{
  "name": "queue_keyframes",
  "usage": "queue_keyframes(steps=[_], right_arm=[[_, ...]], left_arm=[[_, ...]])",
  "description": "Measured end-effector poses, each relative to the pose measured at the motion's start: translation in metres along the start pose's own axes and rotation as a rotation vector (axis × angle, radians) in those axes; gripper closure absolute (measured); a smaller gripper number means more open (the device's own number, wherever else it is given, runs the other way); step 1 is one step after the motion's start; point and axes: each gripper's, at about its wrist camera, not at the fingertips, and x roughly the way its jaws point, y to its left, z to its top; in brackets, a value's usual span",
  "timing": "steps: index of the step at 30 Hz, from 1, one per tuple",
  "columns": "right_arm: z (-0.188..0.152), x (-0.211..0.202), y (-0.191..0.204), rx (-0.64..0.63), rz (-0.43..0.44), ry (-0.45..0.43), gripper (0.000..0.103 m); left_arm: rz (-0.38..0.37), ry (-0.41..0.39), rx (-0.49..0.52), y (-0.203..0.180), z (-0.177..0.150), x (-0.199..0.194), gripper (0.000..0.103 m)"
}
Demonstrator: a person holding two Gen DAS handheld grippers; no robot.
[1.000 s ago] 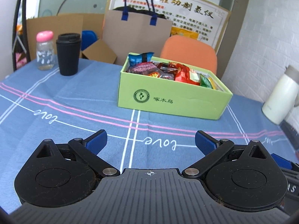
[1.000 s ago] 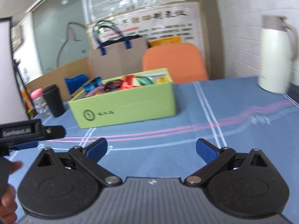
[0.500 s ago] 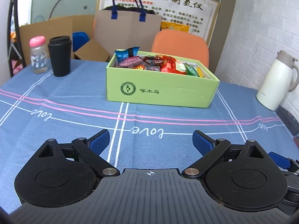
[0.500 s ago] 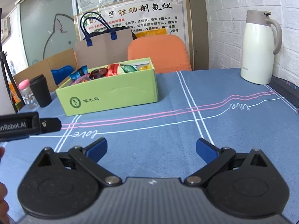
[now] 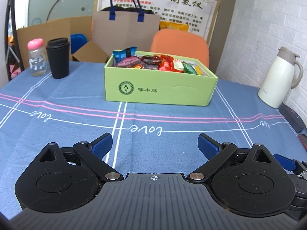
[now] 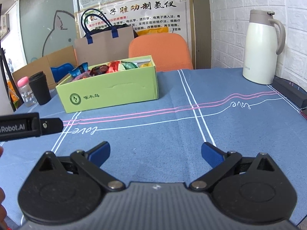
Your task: Organize snacks
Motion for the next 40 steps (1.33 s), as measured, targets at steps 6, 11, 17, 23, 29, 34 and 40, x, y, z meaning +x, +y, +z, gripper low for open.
queue_keyframes(steps=[6,11,17,23,29,34,40], right_arm=[[0.001,-0.003,0.005,-0.017,0.003,-0.001,0.003],[0.002,-0.001,0.003,-0.029,-0.001,-0.001,0.003],[0.002,0.008,0.002,-0.026,-0.011,0.017,0.003],[0.001,0.016,0.005,-0.023,-0.019,0.033,0.003],[0.000,0.022,0.007,-0.041,-0.018,0.050,0.003],[0.000,0.025,0.008,-0.049,-0.019,0.058,0.003],[0.000,0.027,0.004,-0.038,-0.026,0.064,0.003]], left_arm=[[0.002,-0.005,-0.002,0.002,0.001,-0.002,0.018],[-0.006,0.005,0.003,0.002,0.001,0.003,0.018],[-0.008,0.019,0.000,0.003,0.002,0.011,0.018],[-0.004,0.035,-0.011,0.007,0.000,0.018,0.018],[0.007,0.034,-0.027,0.013,0.000,0.021,0.018],[0.013,0.041,-0.046,0.019,0.000,0.027,0.022],[0.010,0.043,-0.047,0.020,0.001,0.029,0.022]])
